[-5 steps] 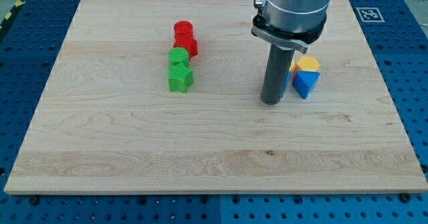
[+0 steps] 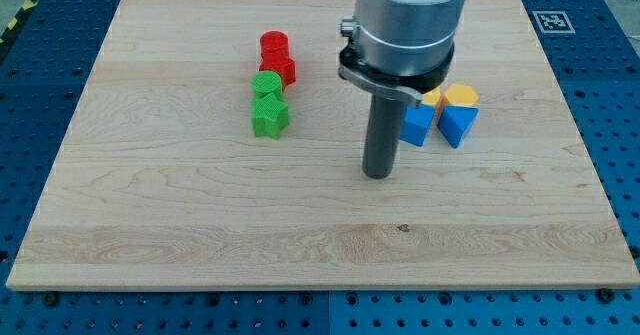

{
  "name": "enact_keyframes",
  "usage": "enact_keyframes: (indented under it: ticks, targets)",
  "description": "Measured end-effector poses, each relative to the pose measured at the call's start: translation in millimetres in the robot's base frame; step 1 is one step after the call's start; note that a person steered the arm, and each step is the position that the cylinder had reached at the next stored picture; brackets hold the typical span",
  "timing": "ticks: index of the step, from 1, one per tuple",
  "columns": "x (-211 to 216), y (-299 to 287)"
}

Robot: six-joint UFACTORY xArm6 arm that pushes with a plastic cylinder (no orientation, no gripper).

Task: Move the green star towards the center of the board

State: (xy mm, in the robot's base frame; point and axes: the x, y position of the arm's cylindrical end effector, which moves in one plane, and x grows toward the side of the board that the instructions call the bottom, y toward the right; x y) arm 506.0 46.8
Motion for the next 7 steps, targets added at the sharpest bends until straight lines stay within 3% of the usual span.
enact_keyframes:
  ticks: [2,3,4,7]
  targets:
    - [10,-110]
    - [-5,-180]
    - [-28,-212]
    - [-51,-186]
